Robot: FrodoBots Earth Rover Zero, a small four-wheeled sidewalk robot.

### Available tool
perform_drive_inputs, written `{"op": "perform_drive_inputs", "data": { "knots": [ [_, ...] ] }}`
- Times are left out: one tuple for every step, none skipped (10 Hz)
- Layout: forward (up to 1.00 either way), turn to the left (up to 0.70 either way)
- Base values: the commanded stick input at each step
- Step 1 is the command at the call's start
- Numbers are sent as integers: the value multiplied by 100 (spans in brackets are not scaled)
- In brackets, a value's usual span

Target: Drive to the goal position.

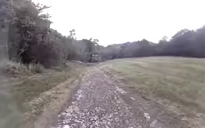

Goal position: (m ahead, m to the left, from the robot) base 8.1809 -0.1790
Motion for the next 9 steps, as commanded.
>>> {"op": "perform_drive_inputs", "data": {
  "knots": [
    [45,0],
    [45,0],
    [45,0],
    [45,0],
    [45,0],
    [45,0],
    [45,0],
    [45,0],
    [45,0]
  ]
}}
